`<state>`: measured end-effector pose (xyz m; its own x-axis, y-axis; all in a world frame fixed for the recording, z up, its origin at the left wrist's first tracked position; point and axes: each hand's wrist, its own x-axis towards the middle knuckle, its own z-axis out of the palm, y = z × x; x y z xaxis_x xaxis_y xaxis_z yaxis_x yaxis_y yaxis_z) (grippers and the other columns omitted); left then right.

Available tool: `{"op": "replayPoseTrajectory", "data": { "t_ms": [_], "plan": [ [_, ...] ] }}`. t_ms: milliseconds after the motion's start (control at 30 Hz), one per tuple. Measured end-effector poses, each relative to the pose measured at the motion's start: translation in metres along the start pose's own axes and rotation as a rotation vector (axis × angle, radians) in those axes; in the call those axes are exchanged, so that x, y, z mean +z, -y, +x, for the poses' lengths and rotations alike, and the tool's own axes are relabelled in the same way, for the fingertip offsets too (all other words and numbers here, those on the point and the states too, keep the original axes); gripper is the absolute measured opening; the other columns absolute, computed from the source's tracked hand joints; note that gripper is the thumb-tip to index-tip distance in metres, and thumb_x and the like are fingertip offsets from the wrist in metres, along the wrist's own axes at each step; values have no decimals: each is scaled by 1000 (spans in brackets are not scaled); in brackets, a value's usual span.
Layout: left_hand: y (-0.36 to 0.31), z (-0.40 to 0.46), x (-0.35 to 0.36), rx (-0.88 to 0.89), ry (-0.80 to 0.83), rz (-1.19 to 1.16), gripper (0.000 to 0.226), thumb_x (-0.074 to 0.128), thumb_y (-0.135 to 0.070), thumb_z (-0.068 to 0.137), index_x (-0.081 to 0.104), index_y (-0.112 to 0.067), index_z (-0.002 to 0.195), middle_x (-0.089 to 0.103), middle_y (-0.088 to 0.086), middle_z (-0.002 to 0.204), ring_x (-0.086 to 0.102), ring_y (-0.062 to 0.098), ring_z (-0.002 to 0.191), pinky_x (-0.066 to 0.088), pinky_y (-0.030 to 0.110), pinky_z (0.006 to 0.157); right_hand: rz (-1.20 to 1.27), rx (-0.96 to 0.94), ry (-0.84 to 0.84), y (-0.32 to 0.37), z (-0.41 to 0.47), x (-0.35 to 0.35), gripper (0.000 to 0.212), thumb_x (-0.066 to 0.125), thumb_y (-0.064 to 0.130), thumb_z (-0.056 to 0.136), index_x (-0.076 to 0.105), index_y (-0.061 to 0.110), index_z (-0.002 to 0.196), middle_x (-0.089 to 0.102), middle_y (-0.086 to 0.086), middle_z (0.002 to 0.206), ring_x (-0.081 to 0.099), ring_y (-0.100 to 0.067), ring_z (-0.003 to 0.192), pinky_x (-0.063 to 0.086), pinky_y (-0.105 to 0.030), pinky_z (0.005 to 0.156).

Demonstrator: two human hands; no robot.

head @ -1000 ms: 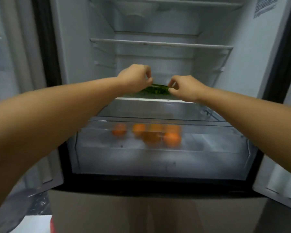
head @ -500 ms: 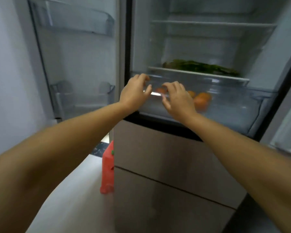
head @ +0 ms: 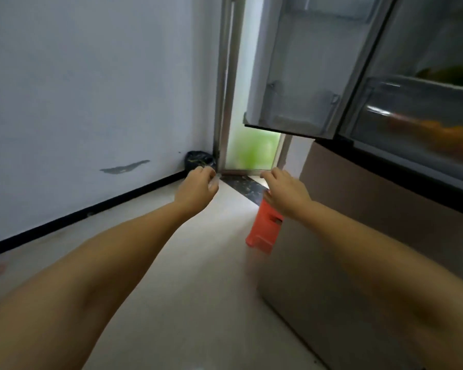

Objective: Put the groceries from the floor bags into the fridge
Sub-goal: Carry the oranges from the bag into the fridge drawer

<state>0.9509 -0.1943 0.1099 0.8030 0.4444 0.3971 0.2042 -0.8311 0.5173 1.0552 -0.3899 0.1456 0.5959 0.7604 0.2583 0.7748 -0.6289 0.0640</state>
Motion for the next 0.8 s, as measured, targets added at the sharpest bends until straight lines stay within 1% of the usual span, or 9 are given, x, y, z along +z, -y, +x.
{"op": "replayPoseTrajectory", "data": {
  "t_ms": [100, 233, 367, 500, 567, 667, 800],
  "plan": [
    [72, -34, -61, -126, -58, 49, 27, 50, -25, 93, 58, -10, 114, 58, 9, 105, 56, 26, 96, 46, 36, 76, 46, -94, 45, 88, 29, 11, 42, 48, 25, 93, 43, 13, 132, 47, -13, 127, 46, -34, 115, 45, -43, 82],
    [175, -100, -145, -277, -107, 138, 26, 49, -27, 94, 56, -11, 113, 57, 8, 107, 56, 25, 98, 51, 42, 81, 70, -248, 103, 223, 57, 26, 44, 47, 28, 95, 37, 13, 136, 44, -12, 126, 46, -33, 115, 44, -40, 81],
    [270, -172, -232, -357, -95, 280, 28, 49, -27, 95, 55, -12, 117, 57, 7, 112, 54, 23, 103, 48, 37, 81, 162, -331, 169, 368, 70, 45, 46, 45, 27, 96, 34, 15, 139, 44, -10, 131, 45, -30, 117, 45, -39, 82],
    [353, -231, -309, -487, -76, 367, 31, 50, -28, 94, 54, -11, 120, 56, 9, 116, 52, 25, 108, 47, 39, 85, 182, -455, 253, 495, 71, 65, 47, 44, 26, 96, 33, 15, 140, 42, -9, 134, 45, -29, 120, 46, -39, 84],
    [388, -253, -336, -570, -94, 381, 30, 50, -27, 93, 55, -9, 117, 56, 11, 115, 53, 28, 108, 47, 40, 86, 183, -510, 276, 543, 75, 73, 45, 45, 25, 95, 34, 15, 138, 42, -10, 135, 44, -29, 121, 46, -40, 87],
    [426, -278, -356, -674, -110, 363, 30, 50, -26, 93, 54, -8, 117, 56, 13, 114, 53, 30, 107, 46, 40, 86, 164, -577, 314, 599, 87, 85, 44, 45, 26, 95, 36, 14, 136, 42, -11, 135, 44, -29, 122, 47, -41, 89],
    [477, -292, -366, -737, -84, 340, 33, 51, -25, 91, 52, -6, 118, 56, 15, 115, 54, 32, 105, 45, 41, 83, 141, -631, 372, 658, 117, 109, 45, 46, 28, 95, 35, 13, 137, 40, -12, 137, 43, -30, 124, 47, -42, 91]
  ]
}}
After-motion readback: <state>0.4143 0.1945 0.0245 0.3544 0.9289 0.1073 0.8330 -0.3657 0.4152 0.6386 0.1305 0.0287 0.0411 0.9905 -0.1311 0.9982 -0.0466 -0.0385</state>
